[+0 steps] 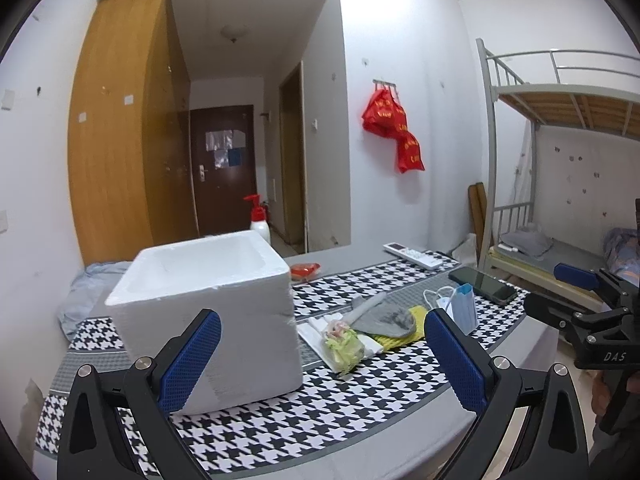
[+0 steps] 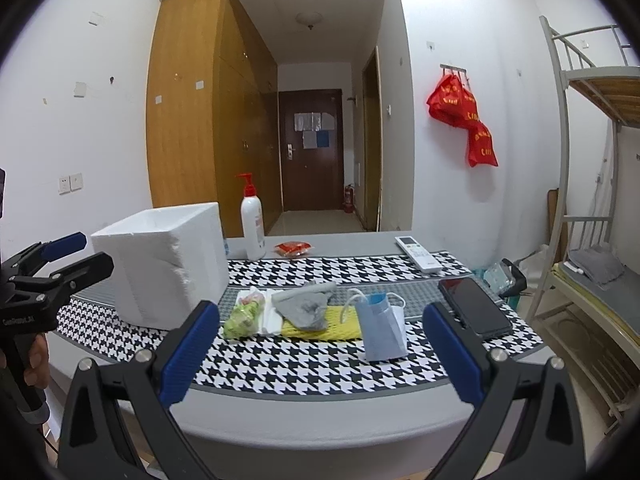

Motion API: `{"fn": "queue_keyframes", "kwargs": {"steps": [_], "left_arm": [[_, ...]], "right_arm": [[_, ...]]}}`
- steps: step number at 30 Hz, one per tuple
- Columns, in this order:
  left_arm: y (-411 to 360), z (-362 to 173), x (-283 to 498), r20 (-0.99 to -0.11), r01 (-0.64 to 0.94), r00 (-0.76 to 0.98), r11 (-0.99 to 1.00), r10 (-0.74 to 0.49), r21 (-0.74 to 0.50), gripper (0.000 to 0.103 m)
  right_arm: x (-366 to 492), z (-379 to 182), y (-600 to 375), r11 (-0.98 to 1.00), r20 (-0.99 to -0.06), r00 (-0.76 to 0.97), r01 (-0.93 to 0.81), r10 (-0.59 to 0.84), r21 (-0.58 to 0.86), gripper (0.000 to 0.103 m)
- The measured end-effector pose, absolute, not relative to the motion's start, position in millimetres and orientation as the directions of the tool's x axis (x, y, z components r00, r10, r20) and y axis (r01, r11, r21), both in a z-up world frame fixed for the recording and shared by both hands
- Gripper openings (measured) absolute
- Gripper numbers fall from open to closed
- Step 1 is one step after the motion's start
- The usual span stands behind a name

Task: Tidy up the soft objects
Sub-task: 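Move the left tool toward the green snack bag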

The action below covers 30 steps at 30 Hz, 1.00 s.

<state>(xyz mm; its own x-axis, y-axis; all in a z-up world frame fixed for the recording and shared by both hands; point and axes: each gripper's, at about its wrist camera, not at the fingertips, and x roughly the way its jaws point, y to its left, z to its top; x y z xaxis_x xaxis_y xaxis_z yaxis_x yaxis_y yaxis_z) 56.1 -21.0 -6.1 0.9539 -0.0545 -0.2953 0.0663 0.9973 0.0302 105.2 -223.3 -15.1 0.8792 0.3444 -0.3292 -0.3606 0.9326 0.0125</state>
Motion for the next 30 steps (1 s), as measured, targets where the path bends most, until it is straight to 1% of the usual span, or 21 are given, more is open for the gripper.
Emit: {"fn": "queue_keyframes", "kwargs": {"steps": [5, 10, 15, 30], "left_arm": [[-26, -16, 76, -0.343, 0.08, 0.937, 0.996, -0.065, 0.031, 0.102], [-28, -23, 88, -0.37, 0.101, 0.925, 0.994, -0.082, 0.032, 0.102], [-33, -27, 100, -0.388, 0.117, 0.917, 0.993, -0.095, 0.034, 0.102], [-49, -51, 133, -0.485, 0.15, 0.867, 0.988, -0.117, 0.029, 0.102]], "right_arm": [[121, -24, -223, 0.939, -0.369, 0.872, -0.343, 0.321, 0.007, 0.103], [132, -29, -226, 0.946, -0.393, 0.868, -0.325, 0.304, 0.012, 0.103], [142, -33, -227, 0.949, -0.409, 0.864, -0.314, 0.295, 0.023, 0.103], [165, -50, -236, 0.955, -0.456, 0.846, -0.296, 0.277, 0.03, 0.103]]}}
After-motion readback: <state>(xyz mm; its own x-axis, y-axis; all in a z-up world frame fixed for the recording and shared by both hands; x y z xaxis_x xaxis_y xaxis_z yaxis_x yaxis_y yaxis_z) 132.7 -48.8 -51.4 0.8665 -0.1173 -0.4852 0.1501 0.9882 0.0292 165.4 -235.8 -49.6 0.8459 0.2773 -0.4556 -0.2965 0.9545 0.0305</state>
